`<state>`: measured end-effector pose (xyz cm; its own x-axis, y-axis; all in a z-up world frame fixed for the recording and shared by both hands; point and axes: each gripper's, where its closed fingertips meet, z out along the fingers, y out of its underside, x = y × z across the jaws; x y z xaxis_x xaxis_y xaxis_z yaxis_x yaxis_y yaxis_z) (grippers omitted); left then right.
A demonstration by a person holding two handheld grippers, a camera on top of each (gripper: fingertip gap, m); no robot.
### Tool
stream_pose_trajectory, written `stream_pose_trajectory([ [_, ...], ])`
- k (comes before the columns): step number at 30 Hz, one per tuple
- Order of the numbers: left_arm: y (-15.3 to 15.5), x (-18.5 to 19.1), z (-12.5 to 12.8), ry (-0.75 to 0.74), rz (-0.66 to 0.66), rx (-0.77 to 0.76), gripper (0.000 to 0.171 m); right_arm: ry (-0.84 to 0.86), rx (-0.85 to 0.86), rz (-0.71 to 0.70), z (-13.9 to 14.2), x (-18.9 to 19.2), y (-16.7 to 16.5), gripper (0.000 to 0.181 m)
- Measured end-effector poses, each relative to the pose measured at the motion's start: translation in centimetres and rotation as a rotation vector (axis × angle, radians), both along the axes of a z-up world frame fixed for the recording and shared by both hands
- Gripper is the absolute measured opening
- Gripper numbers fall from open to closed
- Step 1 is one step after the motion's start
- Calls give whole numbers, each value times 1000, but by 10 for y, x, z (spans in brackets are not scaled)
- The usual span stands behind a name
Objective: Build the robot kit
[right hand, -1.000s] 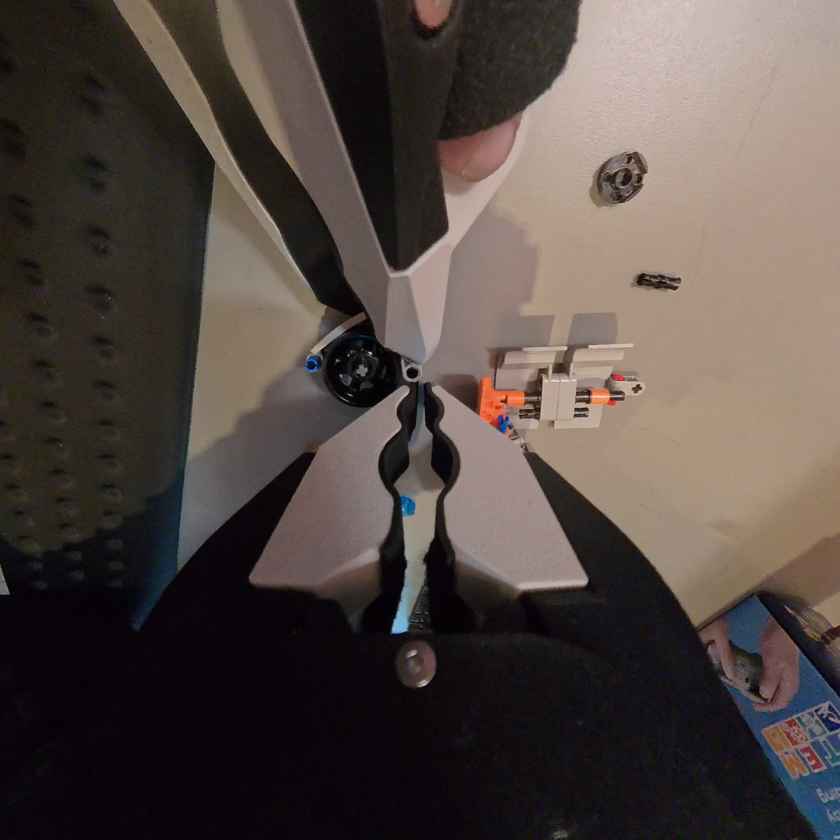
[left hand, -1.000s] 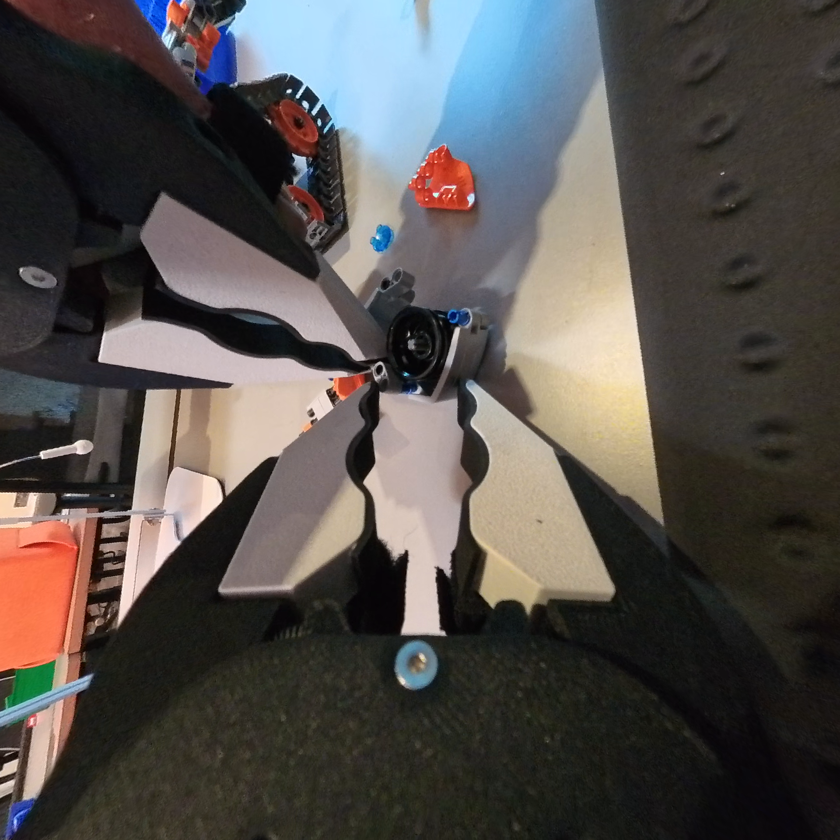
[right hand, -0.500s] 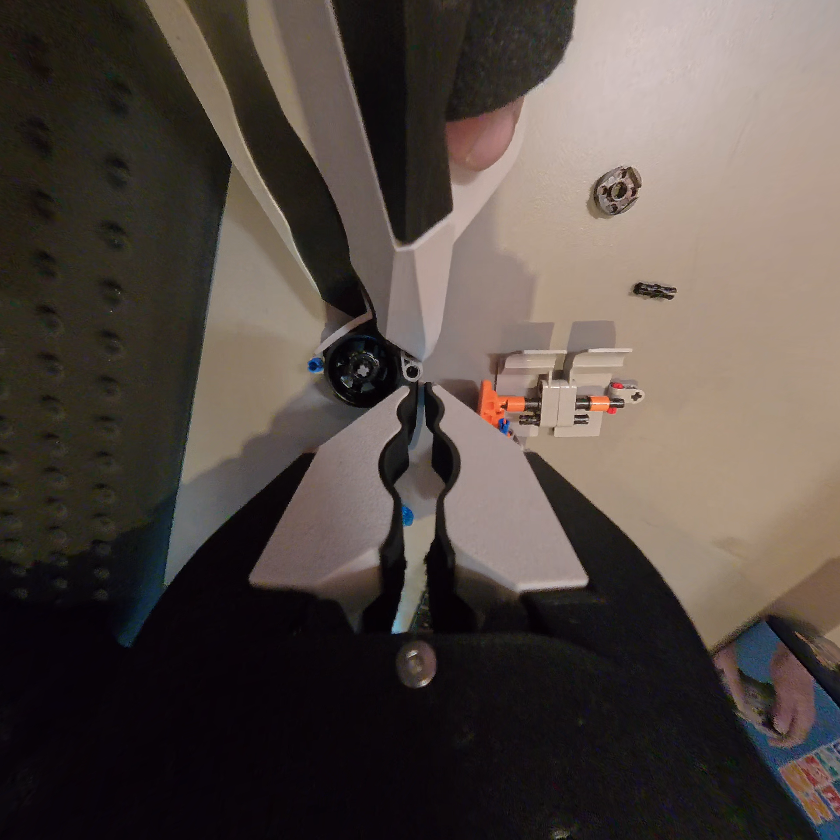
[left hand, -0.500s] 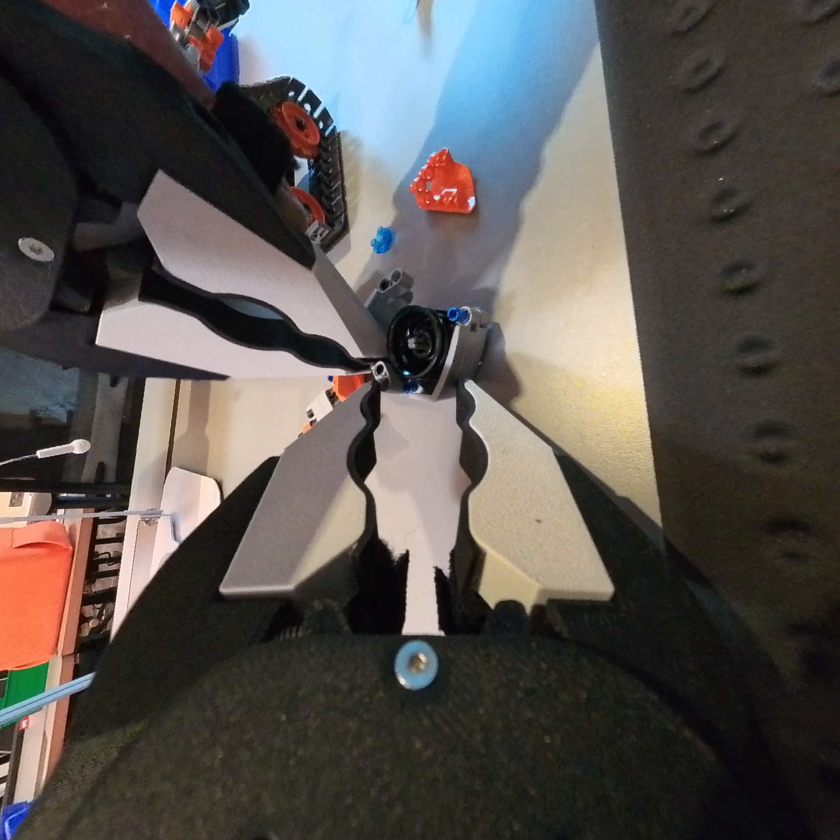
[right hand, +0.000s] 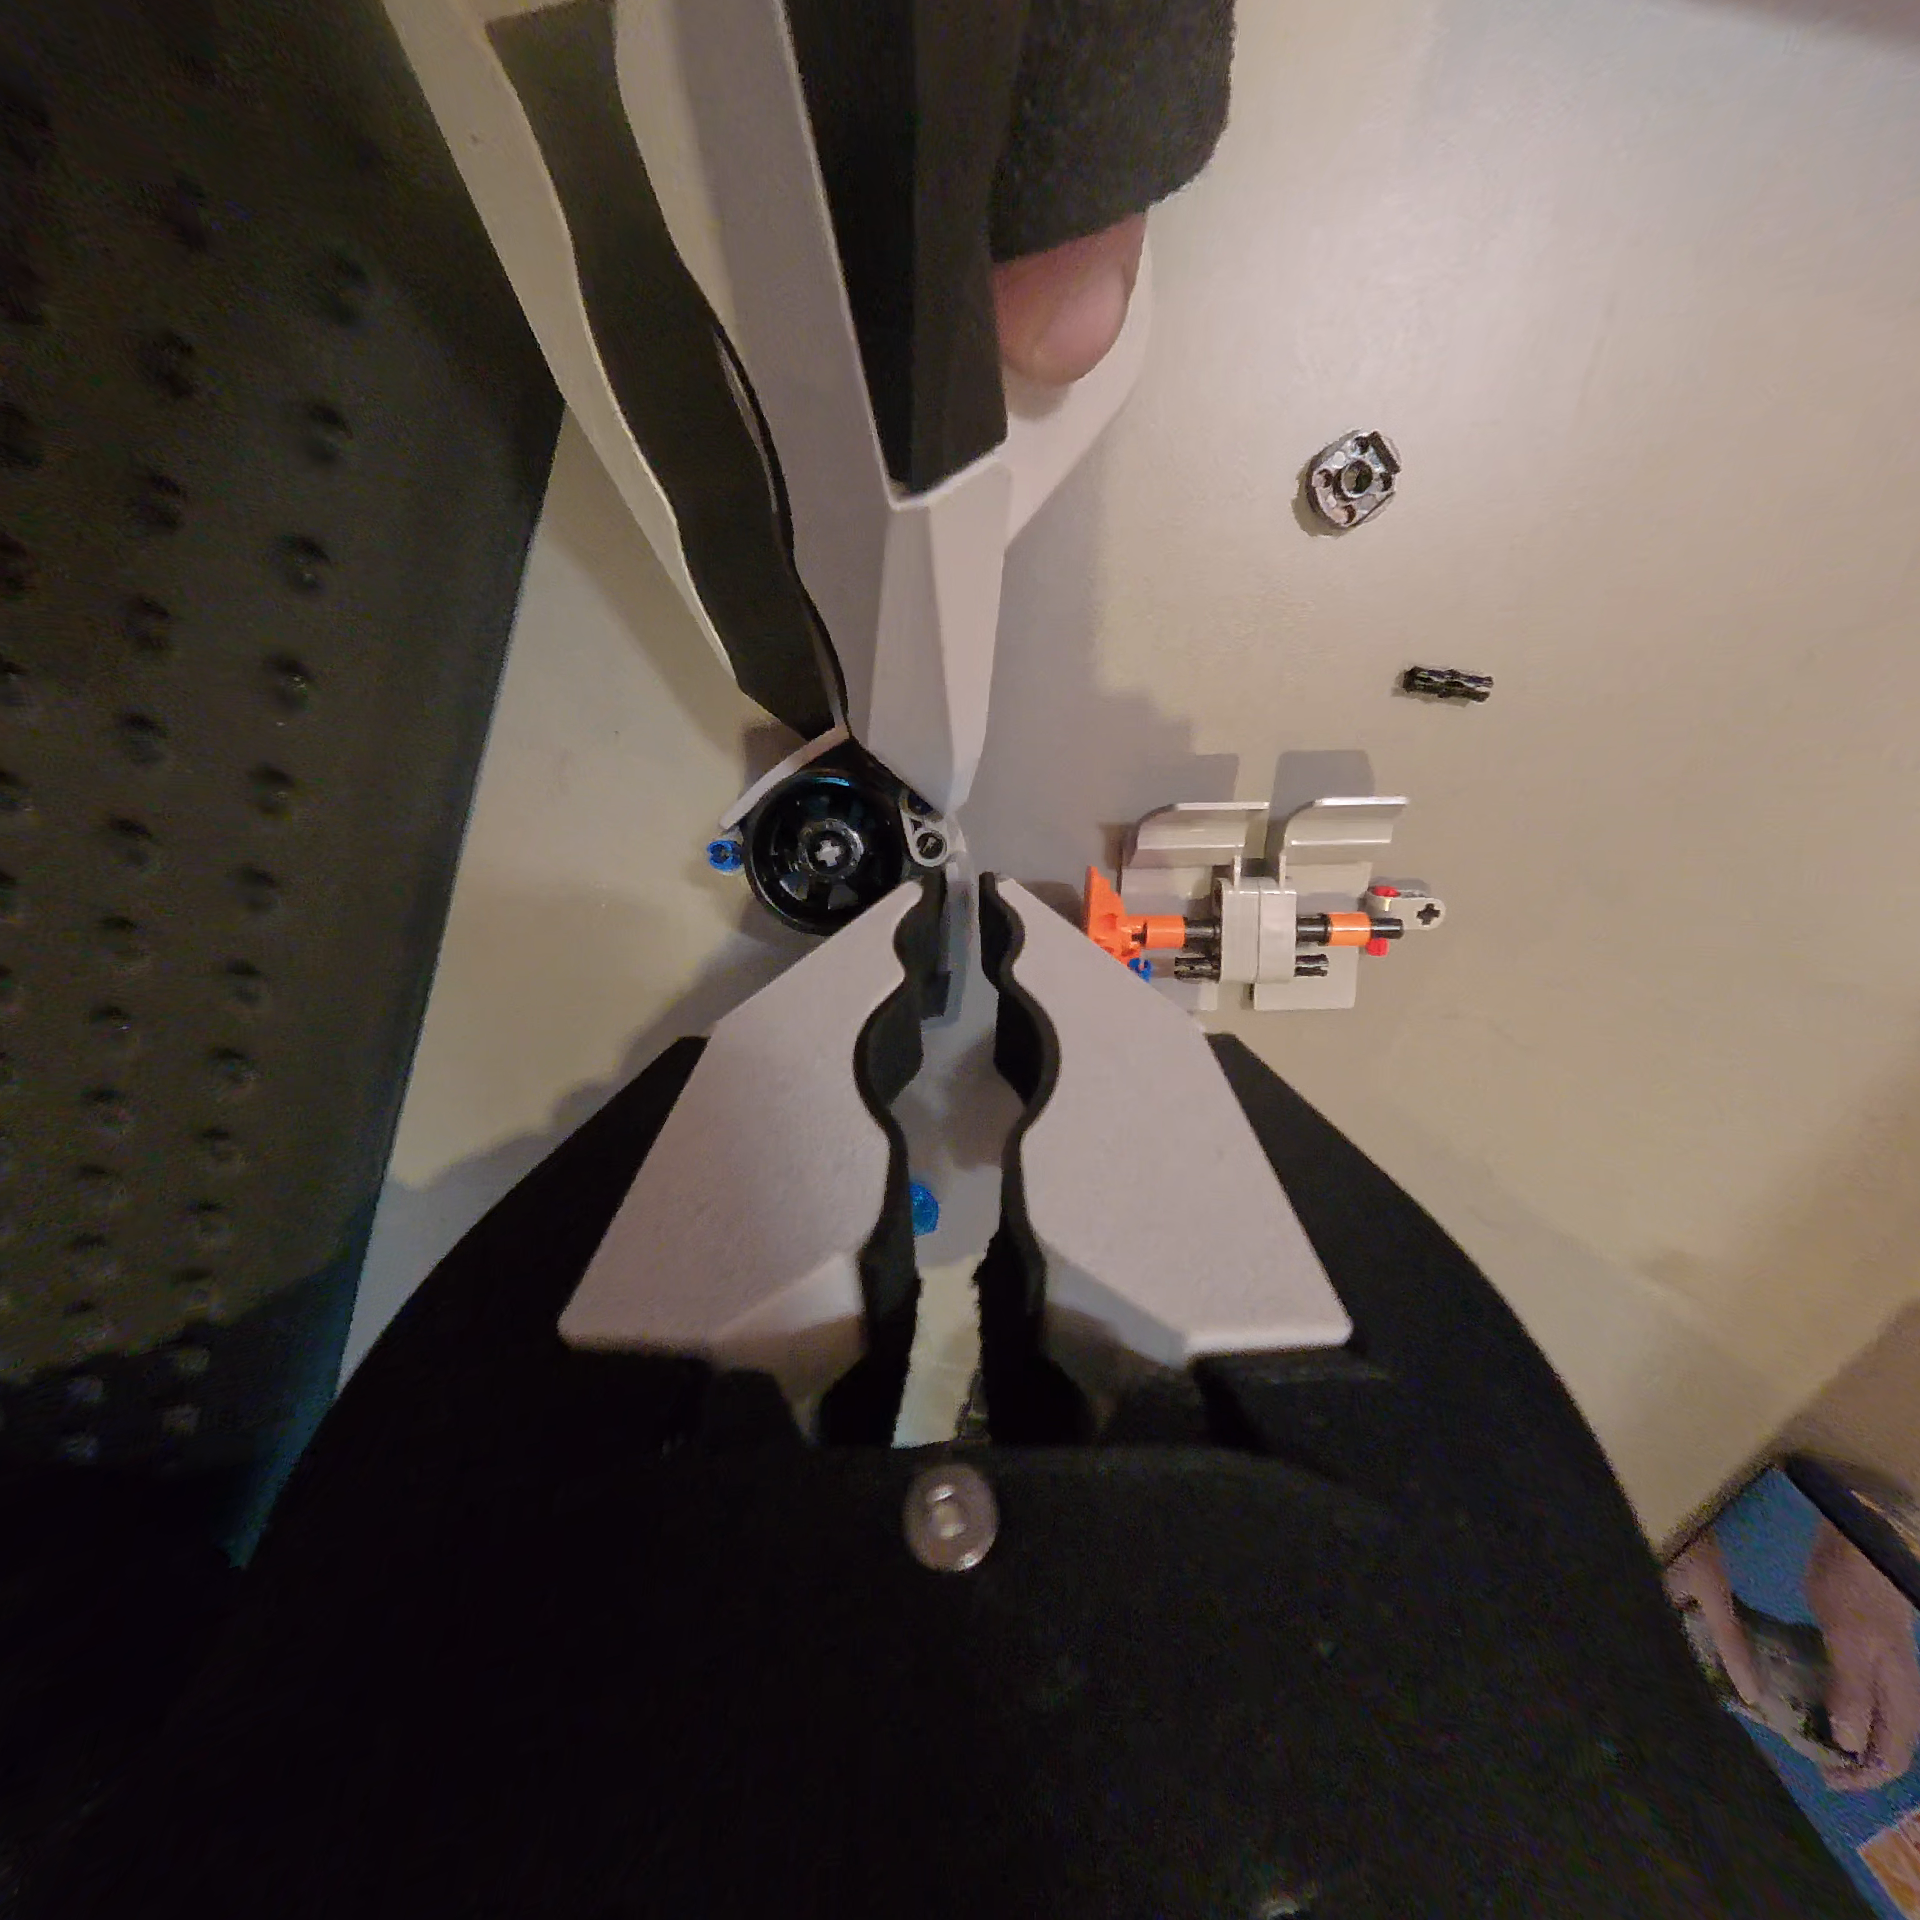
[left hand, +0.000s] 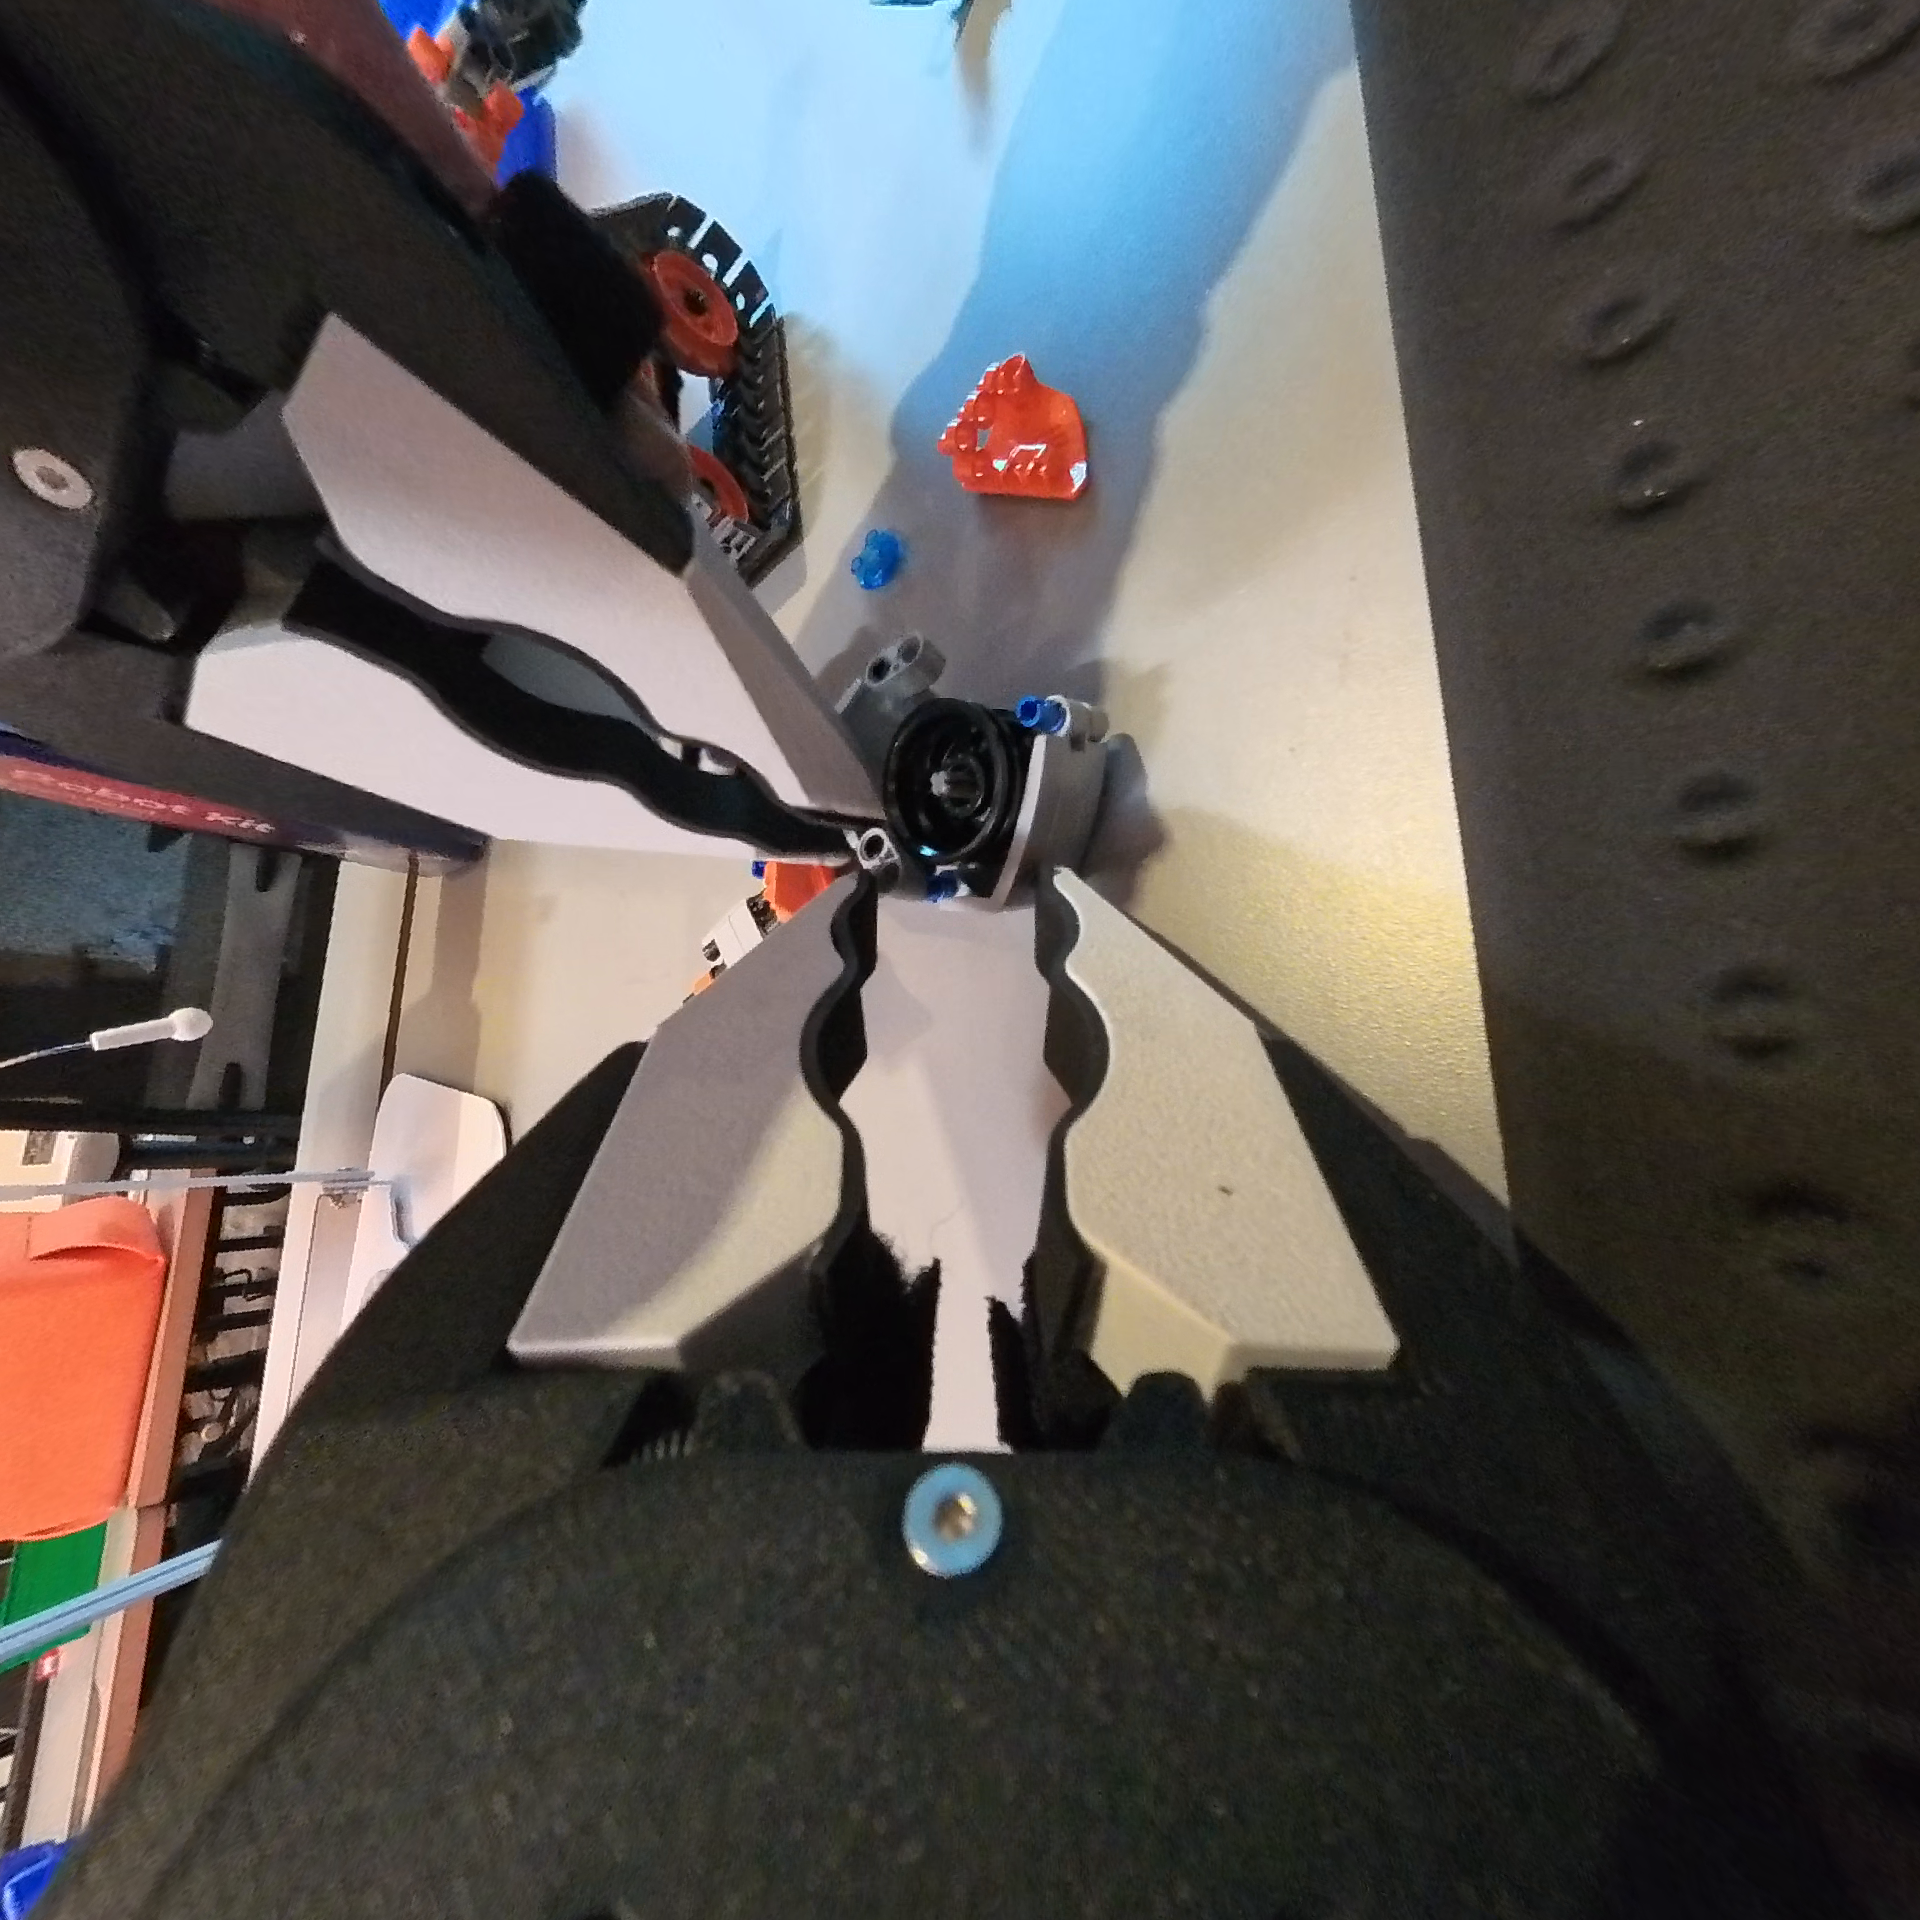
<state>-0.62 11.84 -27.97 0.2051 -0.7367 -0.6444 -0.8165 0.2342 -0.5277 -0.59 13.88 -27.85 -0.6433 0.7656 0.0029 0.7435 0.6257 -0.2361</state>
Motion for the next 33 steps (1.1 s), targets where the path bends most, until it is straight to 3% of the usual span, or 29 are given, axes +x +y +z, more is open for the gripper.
stream_pose_trajectory([
  [10, 0, 0, 0, -7, 1, -9, 28, 8, 8, 27, -3, -2, -1, 0],
  [33, 2, -2, -2, 20, 16, 21, 30, -295, 120, 145, -4, 0, 0, 0],
])
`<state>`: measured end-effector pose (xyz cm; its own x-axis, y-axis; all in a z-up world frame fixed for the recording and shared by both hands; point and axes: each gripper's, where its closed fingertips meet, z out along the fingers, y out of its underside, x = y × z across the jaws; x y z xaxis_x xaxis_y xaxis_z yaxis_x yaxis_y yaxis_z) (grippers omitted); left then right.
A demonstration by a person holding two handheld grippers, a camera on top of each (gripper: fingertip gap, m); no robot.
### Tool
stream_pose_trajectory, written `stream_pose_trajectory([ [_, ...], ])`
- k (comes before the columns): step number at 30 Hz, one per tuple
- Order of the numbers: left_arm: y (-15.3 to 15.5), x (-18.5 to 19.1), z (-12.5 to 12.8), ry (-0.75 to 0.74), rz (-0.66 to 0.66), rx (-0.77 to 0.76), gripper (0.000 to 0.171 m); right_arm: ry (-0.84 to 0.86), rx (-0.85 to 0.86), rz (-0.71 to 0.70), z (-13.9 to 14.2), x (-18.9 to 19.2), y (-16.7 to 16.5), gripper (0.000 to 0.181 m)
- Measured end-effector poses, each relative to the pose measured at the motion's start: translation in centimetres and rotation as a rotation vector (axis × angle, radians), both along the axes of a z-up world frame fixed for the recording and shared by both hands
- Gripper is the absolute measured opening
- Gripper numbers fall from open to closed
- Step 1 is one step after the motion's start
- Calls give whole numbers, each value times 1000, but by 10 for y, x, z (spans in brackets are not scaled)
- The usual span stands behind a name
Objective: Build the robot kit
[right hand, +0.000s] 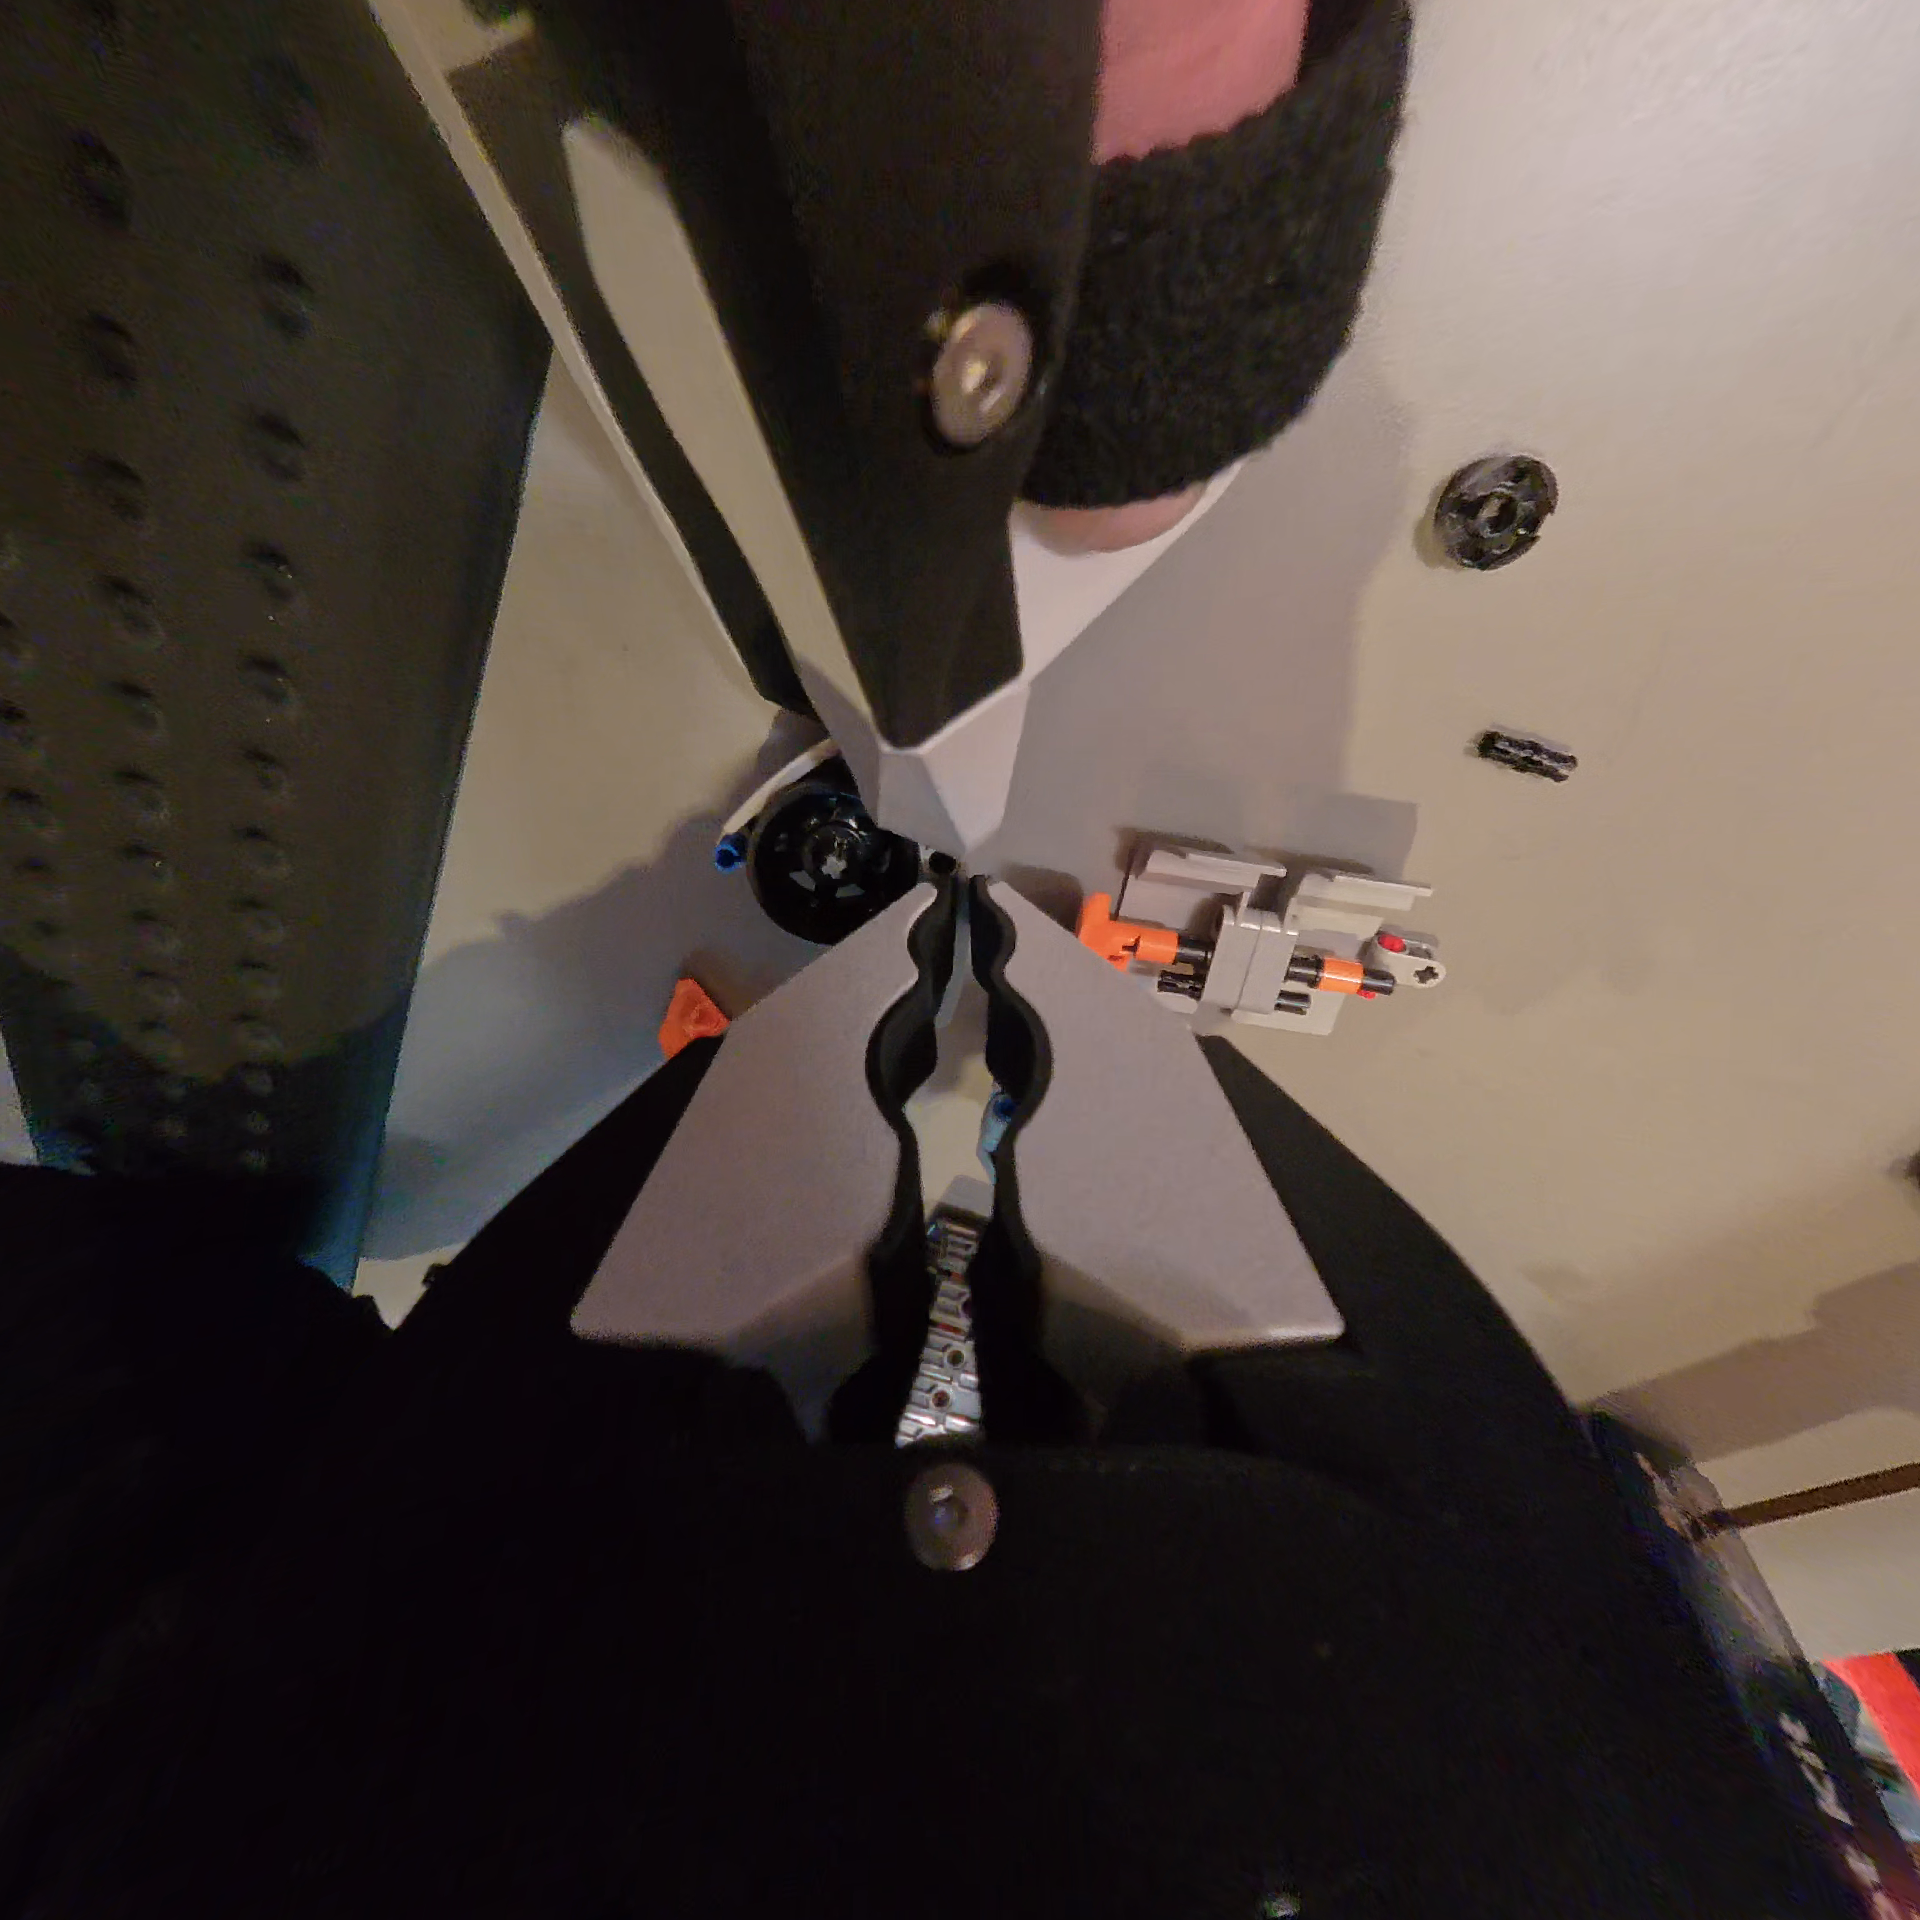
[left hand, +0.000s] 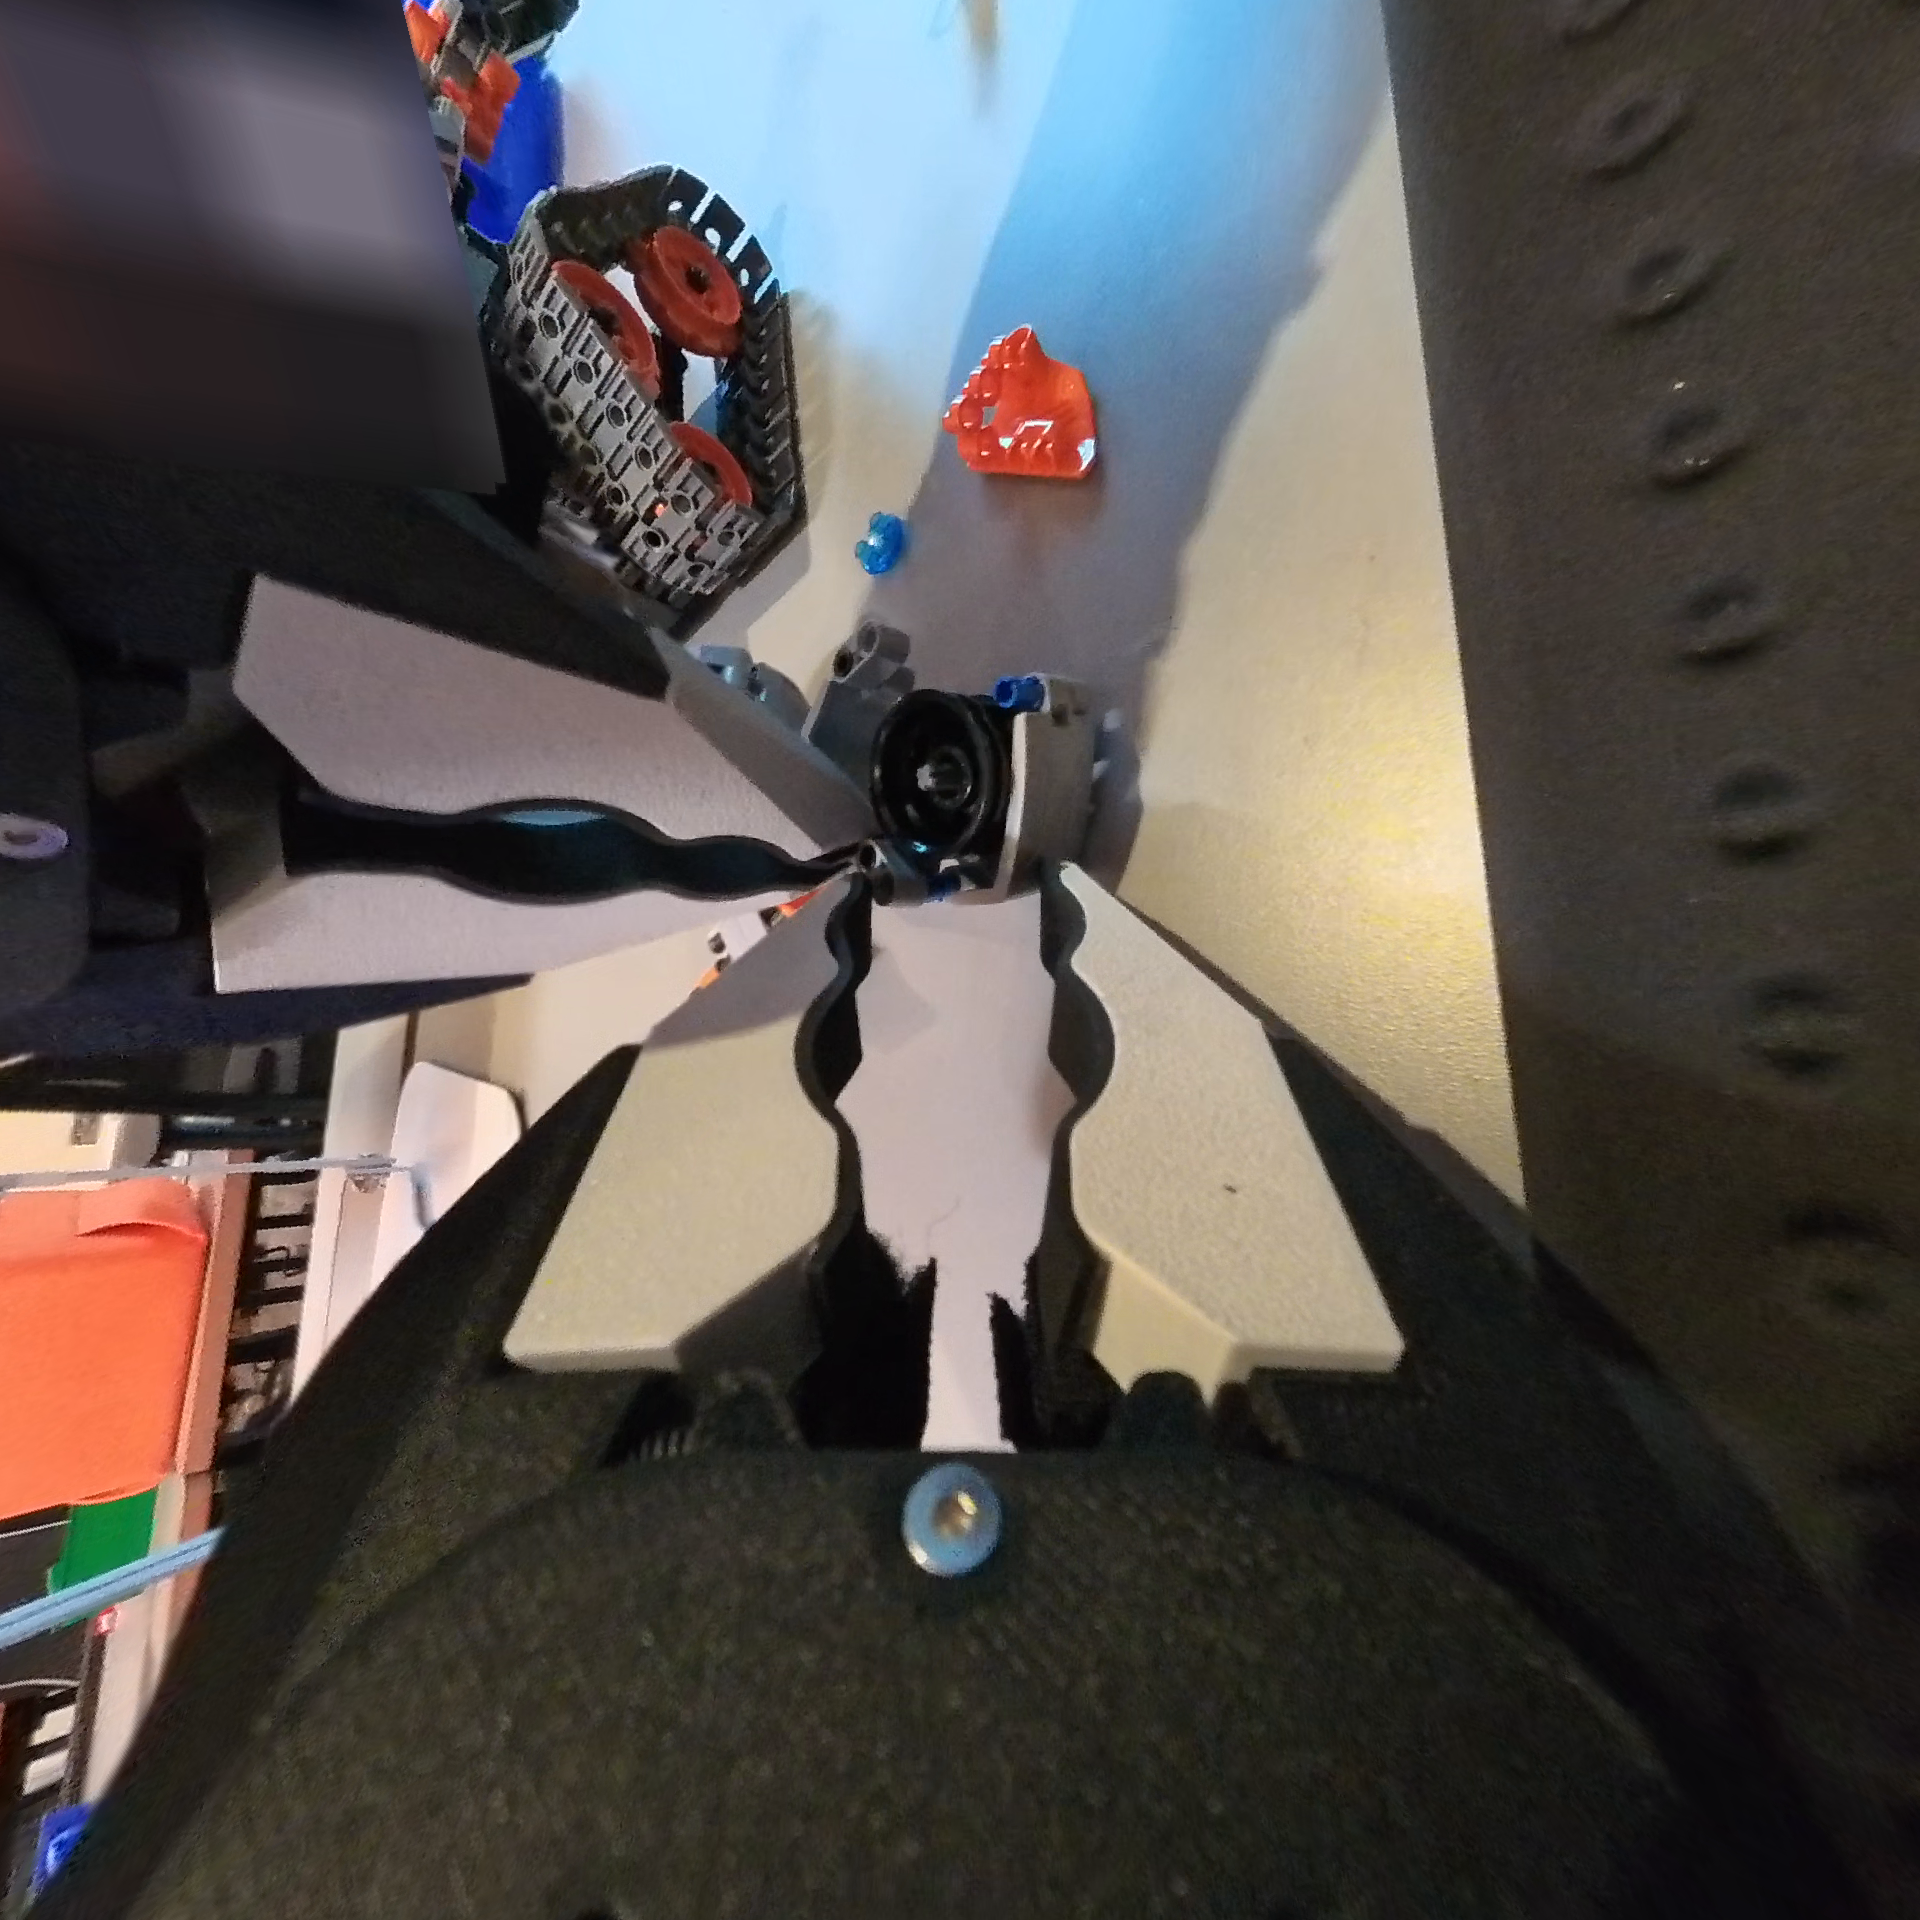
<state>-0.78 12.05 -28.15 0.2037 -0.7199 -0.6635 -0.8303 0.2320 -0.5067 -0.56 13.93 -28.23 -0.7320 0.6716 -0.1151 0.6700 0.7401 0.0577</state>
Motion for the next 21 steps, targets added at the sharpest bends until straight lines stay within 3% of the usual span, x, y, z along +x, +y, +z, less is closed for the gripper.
stream_pose_trajectory([
  [15, 1, 2, 0, 56, 10, 46, 28, -43, 28, 22, 0, 3, 1, 0],
  [21, -1, 6, -4, 90, -9, 61, 19, -49, 59, 24, -4, 4, 3, 0],
])
